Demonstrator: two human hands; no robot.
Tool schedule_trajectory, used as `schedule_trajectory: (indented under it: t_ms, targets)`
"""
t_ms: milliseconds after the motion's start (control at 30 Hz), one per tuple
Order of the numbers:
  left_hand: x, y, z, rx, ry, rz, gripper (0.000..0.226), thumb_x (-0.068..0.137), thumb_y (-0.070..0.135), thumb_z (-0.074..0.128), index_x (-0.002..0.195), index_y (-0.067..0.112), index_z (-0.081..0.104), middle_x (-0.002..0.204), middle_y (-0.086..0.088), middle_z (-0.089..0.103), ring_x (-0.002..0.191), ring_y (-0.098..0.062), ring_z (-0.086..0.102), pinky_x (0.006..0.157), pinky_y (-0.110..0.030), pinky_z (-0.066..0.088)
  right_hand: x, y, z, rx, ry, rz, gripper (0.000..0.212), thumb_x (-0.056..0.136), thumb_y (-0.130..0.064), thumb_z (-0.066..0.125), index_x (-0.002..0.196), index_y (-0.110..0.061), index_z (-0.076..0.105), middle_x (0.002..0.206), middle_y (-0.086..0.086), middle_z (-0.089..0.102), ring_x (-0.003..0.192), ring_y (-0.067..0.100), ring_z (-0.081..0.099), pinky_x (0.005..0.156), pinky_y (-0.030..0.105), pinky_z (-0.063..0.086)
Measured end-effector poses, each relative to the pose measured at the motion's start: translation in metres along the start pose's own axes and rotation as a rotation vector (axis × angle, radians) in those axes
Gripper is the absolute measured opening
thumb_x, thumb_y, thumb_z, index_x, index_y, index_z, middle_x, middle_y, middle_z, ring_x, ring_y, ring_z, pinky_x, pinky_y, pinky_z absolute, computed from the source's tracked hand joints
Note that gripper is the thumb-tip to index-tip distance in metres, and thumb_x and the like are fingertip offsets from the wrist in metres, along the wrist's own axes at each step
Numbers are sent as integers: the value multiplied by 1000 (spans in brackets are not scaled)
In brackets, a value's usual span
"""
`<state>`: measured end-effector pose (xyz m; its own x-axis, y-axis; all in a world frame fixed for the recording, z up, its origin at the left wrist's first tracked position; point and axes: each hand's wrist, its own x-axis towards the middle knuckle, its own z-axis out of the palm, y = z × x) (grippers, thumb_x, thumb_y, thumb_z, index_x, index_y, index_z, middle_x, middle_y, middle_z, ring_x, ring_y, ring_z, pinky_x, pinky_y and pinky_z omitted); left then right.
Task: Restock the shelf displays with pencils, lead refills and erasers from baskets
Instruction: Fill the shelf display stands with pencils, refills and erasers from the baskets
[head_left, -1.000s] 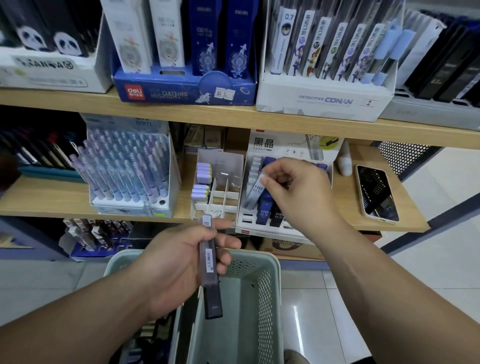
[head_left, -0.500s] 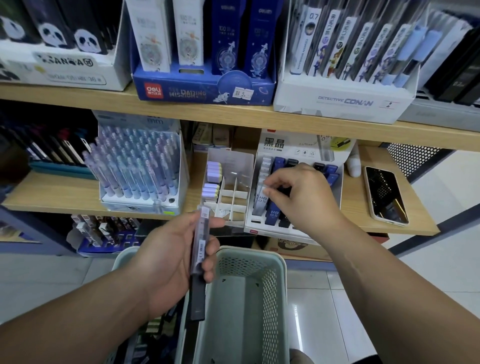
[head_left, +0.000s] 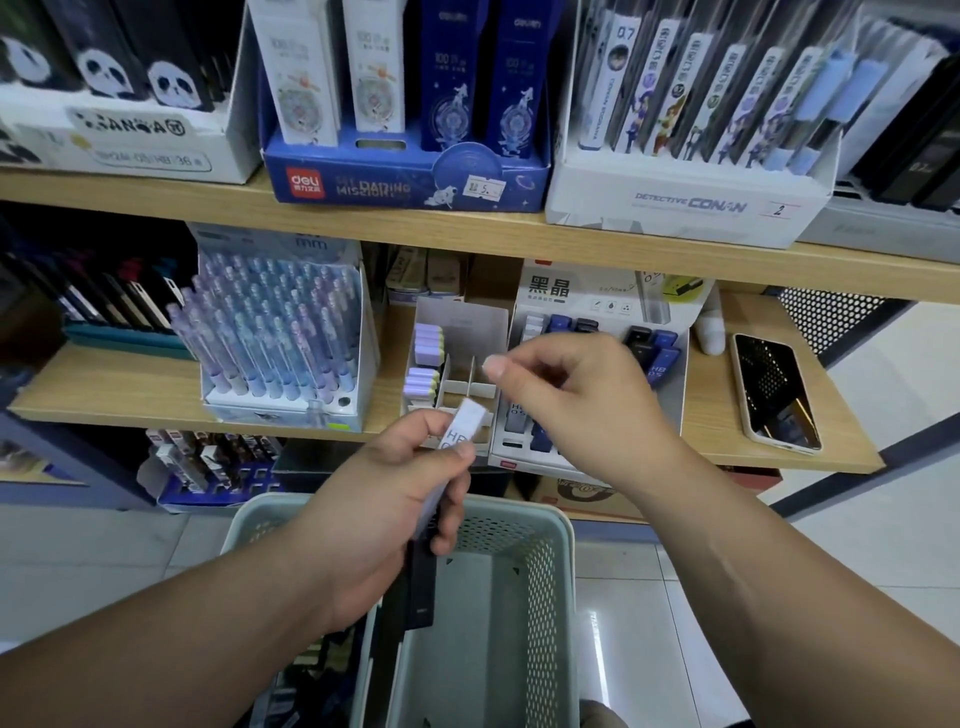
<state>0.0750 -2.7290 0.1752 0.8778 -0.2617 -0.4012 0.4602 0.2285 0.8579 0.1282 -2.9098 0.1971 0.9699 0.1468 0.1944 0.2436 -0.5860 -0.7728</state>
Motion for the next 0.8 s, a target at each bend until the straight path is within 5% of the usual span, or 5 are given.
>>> schedule_trajectory:
  t_ms: [233,400,600,800]
  targets:
    - [-3,-3,10,34,-24,49,8,93,15,63,97,19,68,68,-9,50,53,-17,43,46,-27,34,-9,-3,-3,242,-233,112,4,85,-16,80,89,-18,80,79,-1,75,74,10,67,73,29,56]
    - [3,-3,5,-116,150,-36,20,98,16,43,108,8,59,70,-16,54,53,-21,44,49,-30,33,-2,3,-30,358,48,164,14,88,-8,75,87,-22,77,74,-3,72,68,4,62,64,17,49]
    - [4,0,-4,-172,211,-75,28,95,10,35,107,-3,56,74,-21,60,57,-23,47,56,-34,35,-1,17,-26,-81,126,92,14,91,-17,73,103,-22,77,81,-20,67,71,-8,61,72,8,49]
    - [1,4,-7,-187,203,-73,26,97,11,34,95,0,57,78,-22,63,60,-23,48,58,-34,37,-2,30,-6,-336,58,-121,16,90,-15,73,105,-16,78,91,-3,70,84,15,63,82,33,54]
